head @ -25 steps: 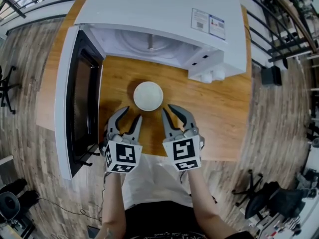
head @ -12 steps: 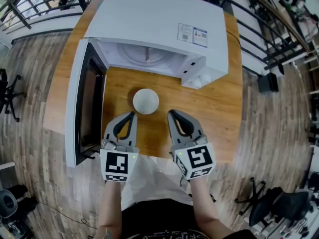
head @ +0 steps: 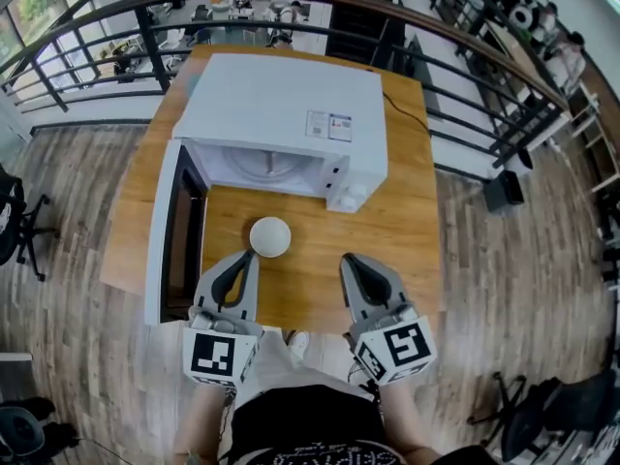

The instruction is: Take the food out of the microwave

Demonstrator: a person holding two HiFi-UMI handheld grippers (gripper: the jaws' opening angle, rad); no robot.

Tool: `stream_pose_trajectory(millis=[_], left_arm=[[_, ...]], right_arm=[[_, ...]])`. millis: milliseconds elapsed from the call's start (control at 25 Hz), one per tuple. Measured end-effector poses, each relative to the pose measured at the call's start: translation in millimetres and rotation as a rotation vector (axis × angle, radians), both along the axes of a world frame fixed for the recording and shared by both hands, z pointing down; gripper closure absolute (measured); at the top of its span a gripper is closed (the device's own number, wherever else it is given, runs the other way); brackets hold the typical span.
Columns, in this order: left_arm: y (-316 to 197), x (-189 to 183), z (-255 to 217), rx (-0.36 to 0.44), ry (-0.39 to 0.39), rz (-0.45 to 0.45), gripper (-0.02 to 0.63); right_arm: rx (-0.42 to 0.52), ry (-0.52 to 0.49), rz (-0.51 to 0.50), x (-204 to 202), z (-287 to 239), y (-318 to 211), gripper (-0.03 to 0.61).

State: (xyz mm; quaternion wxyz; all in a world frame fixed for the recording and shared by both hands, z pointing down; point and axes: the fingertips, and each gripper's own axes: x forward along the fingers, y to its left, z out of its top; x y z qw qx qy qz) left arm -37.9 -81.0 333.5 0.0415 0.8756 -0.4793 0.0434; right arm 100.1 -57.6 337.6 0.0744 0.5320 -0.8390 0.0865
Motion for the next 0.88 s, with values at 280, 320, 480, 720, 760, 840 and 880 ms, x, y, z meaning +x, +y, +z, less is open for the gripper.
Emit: stream_pose_trajectory(millis=[280, 320, 480, 720, 760, 840, 880], left_arm=[[26.5, 5.2, -36.3, 0.055, 0.016, -0.009, 0.583], [30.7, 6.1, -38.5, 0.058, 0.026, -0.010, 0.583], [45.7, 5.9, -39.9, 0.065, 0.047, 0.001, 0.583], [60.6, -5.7, -35.6, 0.040, 0.086, 0.002, 0.583], [62.9, -7.2, -35.7, 0.046, 0.081, 0.004, 0.583], [66.8, -11.4, -35.7, 0.053, 0.072, -0.001, 0.583], [68.7, -14.2, -35.6, 0.050, 0.074, -0.011, 0.583]], right_arm=[[0.060, -0.064, 0.037, 28.5, -42.1, 35.3, 0.543], [0.073, -0.066, 0.046, 32.7, -46.3, 39.3, 0.543], [0.093, -0.063, 0.084, 48.1, -52.5, 53.9, 0.543], [0.068, -0.049, 0.141, 67.5, -40.4, 74.8, 0.543], [0.062, -0.045, 0.145, 69.0, -38.8, 78.2, 0.543], [0.049, -0.031, 0.160, 72.4, -36.0, 85.5, 0.543], [0.042, -0.025, 0.172, 74.7, -34.9, 89.9, 0.543]])
